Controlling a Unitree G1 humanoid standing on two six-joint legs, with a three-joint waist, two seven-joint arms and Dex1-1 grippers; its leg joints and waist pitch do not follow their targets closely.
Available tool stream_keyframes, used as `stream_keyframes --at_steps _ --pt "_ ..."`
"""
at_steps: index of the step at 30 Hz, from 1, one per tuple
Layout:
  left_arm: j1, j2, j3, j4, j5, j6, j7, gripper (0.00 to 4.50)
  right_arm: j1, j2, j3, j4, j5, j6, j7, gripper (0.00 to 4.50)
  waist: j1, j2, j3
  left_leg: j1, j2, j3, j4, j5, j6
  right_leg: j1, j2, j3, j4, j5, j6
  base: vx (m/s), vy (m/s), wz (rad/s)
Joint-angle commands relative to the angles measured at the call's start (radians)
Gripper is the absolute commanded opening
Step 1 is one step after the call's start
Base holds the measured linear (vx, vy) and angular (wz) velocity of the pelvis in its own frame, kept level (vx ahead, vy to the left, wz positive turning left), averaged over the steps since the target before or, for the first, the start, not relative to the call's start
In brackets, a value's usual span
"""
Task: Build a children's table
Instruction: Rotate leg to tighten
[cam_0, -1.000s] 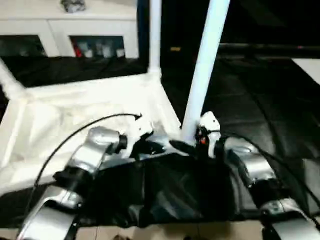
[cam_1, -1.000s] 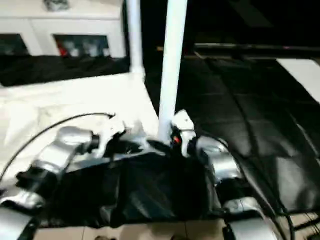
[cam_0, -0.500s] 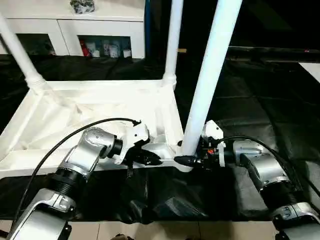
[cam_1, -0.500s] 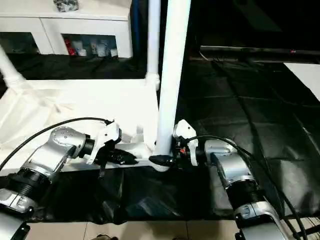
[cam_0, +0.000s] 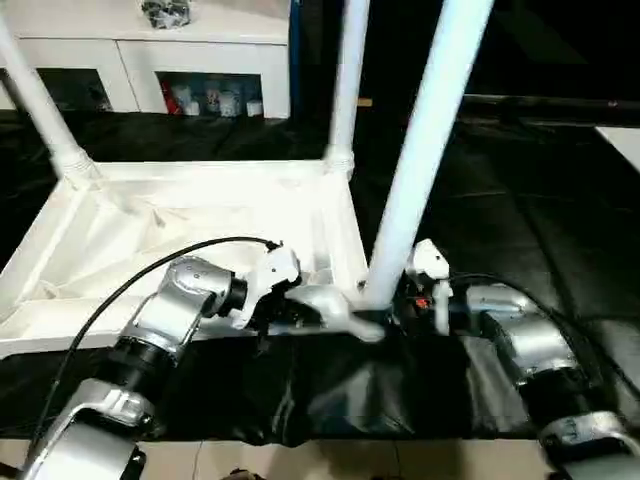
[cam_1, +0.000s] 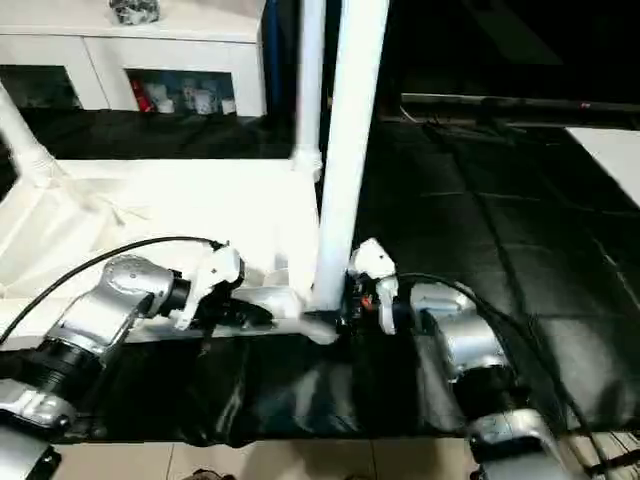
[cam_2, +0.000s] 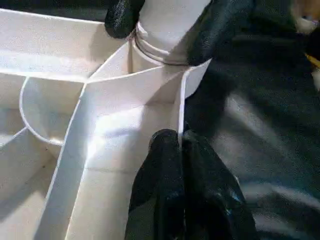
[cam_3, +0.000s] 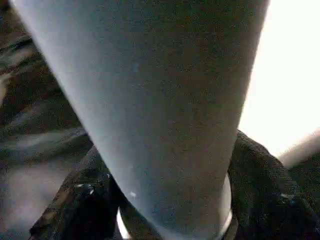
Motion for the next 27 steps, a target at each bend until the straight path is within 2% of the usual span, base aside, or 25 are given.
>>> stream_keyframes --at_steps 1,2,3,4,5,6,7,8,10,12,13,14,15,16,17,18,21,23,27 --pt "-0.061 -0.091 0.006 0.012 -0.003 0.003 0.125 0.00 -0.040 0.106 0.030 0.061 -0.019 -0.006 -0.158 2.55 -0.013 0.001 -0.066 0.039 0.044 -0.031 -0.087 -0.409 -0.037 0.018 -0.042 0.013 -0.072 -0.459 -0.176 0.000 0.000 0.00" --pt "-0.071 -0.105 0.009 0.025 0.003 0.004 0.155 0.00 -0.053 0.126 0.018 0.086 -0.028 -0.015 -0.220 2.54 -0.025 -0.003 -0.065 0.039 0.041 -0.037 -0.089 -0.440 -0.054 0.021 -0.041 0.007 -0.077 -0.508 -0.151 0.000 0.000 0.00" --pt "-0.076 -0.112 0.011 0.031 0.006 0.005 0.170 0.00 -0.059 0.135 0.014 0.096 -0.032 -0.017 -0.244 2.54 -0.025 -0.003 -0.065 0.039 0.041 -0.037 -0.089 -0.440 -0.054 0.021 -0.041 0.007 -0.077 -0.508 -0.151 0.000 0.000 0.00" --pt "-0.095 -0.140 0.021 0.055 0.016 0.008 0.230 0.00 -0.082 0.169 -0.002 0.134 -0.046 -0.019 -0.342 2.54 -0.029 0.002 -0.065 0.041 0.041 -0.038 -0.088 -0.457 -0.052 0.017 -0.042 0.008 -0.082 -0.523 -0.142 0.000 0.000 0.00" --pt "-0.105 -0.157 0.026 0.068 0.019 0.012 0.264 0.00 -0.097 0.188 -0.013 0.158 -0.057 -0.013 -0.411 2.54 -0.036 0.001 -0.064 0.045 0.040 -0.038 -0.085 -0.473 -0.055 0.010 -0.040 0.008 -0.086 -0.531 -0.142 0.000 0.000 0.00" --pt "-0.105 -0.157 0.026 0.068 0.019 0.012 0.264 0.00 -0.097 0.188 -0.013 0.158 -0.057 -0.013 -0.411 2.54 -0.038 0.000 -0.066 0.045 0.038 -0.038 -0.084 -0.479 -0.055 0.012 -0.040 0.006 -0.087 -0.535 -0.141 0.000 0.000 0.00" --pt "-0.127 -0.200 0.037 0.091 0.030 0.021 0.354 0.00 -0.141 0.240 -0.045 0.220 -0.070 -0.017 -0.578 2.54 -0.041 0.003 -0.065 0.043 0.038 -0.041 -0.085 -0.483 -0.051 0.013 -0.042 0.005 -0.089 -0.543 -0.136 0.000 0.000 0.00" --pt "-0.137 -0.228 0.046 0.101 0.031 0.026 0.398 0.00 -0.169 0.273 -0.064 0.253 -0.069 -0.031 -0.642 2.54 -0.052 0.003 -0.065 0.048 0.035 -0.042 -0.082 -0.512 -0.057 0.007 -0.038 0.000 -0.094 -0.566 -0.131 0.000 0.000 0.00" --pt "-0.144 -0.255 0.056 0.114 0.039 0.022 0.439 0.00 -0.190 0.305 -0.062 0.274 -0.084 -0.076 -0.669 2.54 -0.052 0.002 -0.066 0.047 0.034 -0.040 -0.080 -0.510 -0.045 0.008 -0.040 0.001 -0.100 -0.563 -0.124 0.000 0.000 0.00" --pt "-0.144 -0.256 0.054 0.115 0.041 0.016 0.436 0.00 -0.192 0.308 -0.059 0.276 -0.088 -0.084 -0.668 2.54 -0.051 0.002 -0.067 0.043 0.035 -0.040 -0.081 -0.497 -0.035 0.010 -0.040 0.002 -0.098 -0.541 -0.127 0.000 0.000 0.00" --pt "-0.140 -0.256 0.050 0.115 0.042 0.004 0.429 0.00 -0.193 0.311 -0.052 0.276 -0.091 -0.095 -0.644 2.54 -0.051 -0.002 -0.070 0.037 0.036 -0.037 -0.082 -0.473 -0.023 0.014 -0.038 0.005 -0.092 -0.490 -0.139 0.000 0.000 0.00" --pt "-0.138 -0.255 0.048 0.115 0.042 0.001 0.426 0.00 -0.192 0.312 -0.049 0.275 -0.091 -0.098 -0.627 2.89 -0.049 0.000 -0.070 0.036 0.037 -0.037 -0.083 -0.464 -0.019 0.016 -0.038 0.006 -0.089 -0.471 -0.145 0.000 0.000 0.00" --pt "-0.133 -0.248 0.041 0.109 0.041 -0.011 0.405 0.00 -0.189 0.313 -0.052 0.269 -0.082 -0.095 -0.611 2.89 -0.049 0.001 -0.071 0.035 0.037 -0.036 -0.084 -0.454 -0.015 0.017 -0.037 0.007 -0.086 -0.449 -0.152 0.000 0.000 0.00" --pt "-0.126 -0.240 0.039 0.103 0.037 -0.016 0.387 0.00 -0.184 0.310 -0.058 0.262 -0.068 -0.091 -0.587 3.10 -0.048 -0.004 -0.072 0.033 0.038 -0.033 -0.083 -0.437 -0.007 0.018 -0.037 0.008 -0.083 -0.416 -0.165 0.000 0.000 0.00" --pt "-0.122 -0.234 0.037 0.099 0.035 -0.020 0.375 0.00 -0.181 0.308 -0.063 0.258 -0.059 -0.088 -0.573 3.10 -0.046 -0.002 -0.072 0.031 0.039 -0.032 -0.083 -0.418 -0.001 0.021 -0.038 0.010 -0.079 -0.388 -0.177 0.000 0.000 0.00" --pt "-0.116 -0.228 0.036 0.093 0.030 -0.028 0.358 0.00 -0.177 0.304 -0.065 0.251 -0.052 -0.087 -0.558 3.28 -0.046 -0.001 -0.073 0.031 0.039 -0.031 -0.083 -0.408 0.003 0.023 -0.038 0.010 -0.077 -0.374 -0.182 0.000 0.000 0.00" --pt "-0.093 -0.204 0.032 0.059 0.011 -0.037 0.294 0.00 -0.169 0.277 -0.056 0.231 -0.043 -0.079 -0.498 3.51 -0.045 -0.002 -0.075 0.023 0.042 -0.030 -0.084 -0.349 0.022 0.034 -0.039 0.011 -0.065 -0.297 -0.206 0.000 0.000 0.00" --pt "-0.084 -0.196 0.031 0.046 0.002 -0.042 0.272 0.00 -0.166 0.263 -0.042 0.225 -0.050 -0.077 -0.472 3.70 -0.047 -0.001 -0.076 0.024 0.041 -0.028 -0.082 -0.342 0.029 0.035 -0.039 0.011 -0.064 -0.286 -0.213 0.000 0.000 0.00" --pt "-0.058 -0.163 0.028 0.014 -0.017 -0.056 0.198 0.00 -0.132 0.192 0.012 0.167 -0.069 -0.081 -0.345 3.70 -0.041 -0.002 -0.078 0.027 0.043 -0.023 -0.076 -0.300 0.049 0.037 -0.039 0.013 -0.059 -0.231 -0.236 0.000 0.000 0.00"
